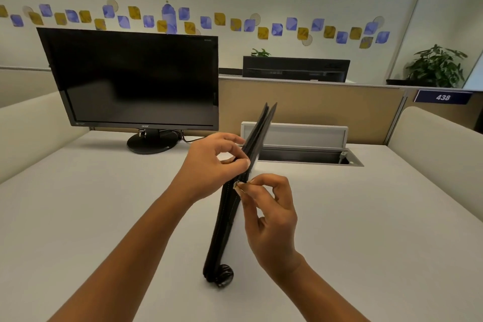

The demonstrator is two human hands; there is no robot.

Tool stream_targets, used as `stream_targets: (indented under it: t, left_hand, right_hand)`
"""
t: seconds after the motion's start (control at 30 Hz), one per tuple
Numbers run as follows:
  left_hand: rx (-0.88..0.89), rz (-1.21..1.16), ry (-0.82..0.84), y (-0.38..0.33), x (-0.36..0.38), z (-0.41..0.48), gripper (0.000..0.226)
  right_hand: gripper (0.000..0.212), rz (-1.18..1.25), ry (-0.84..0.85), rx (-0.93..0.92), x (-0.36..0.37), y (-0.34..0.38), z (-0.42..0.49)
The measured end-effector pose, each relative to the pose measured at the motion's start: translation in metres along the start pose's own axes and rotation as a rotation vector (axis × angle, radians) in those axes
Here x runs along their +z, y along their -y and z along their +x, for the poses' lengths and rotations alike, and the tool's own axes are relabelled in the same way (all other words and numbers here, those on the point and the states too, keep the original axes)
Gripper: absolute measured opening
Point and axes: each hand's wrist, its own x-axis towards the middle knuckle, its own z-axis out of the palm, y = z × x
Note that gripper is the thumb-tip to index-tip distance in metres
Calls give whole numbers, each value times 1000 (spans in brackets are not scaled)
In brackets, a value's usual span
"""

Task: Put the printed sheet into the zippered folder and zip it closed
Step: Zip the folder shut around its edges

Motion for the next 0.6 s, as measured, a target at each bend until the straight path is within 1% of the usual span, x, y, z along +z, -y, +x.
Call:
stream_targets:
  t: [0.1, 0.43, 0.53, 0.6]
  left_hand:
    - [8, 25, 13, -1, -1, -2, 13]
    - [12, 79, 65, -2, -11, 0, 13]
    - [22, 30, 52, -4, -12, 0, 13]
    - [42, 16, 76, -7, -11, 1, 11]
  right_hand:
    - [24, -18, 15, -4, 1, 1, -2]
    - [19, -59, 5, -11, 2, 1, 0]
    - [19, -78, 27, -24, 1, 1, 2]
    - [18, -90, 37, -35, 1, 1, 3]
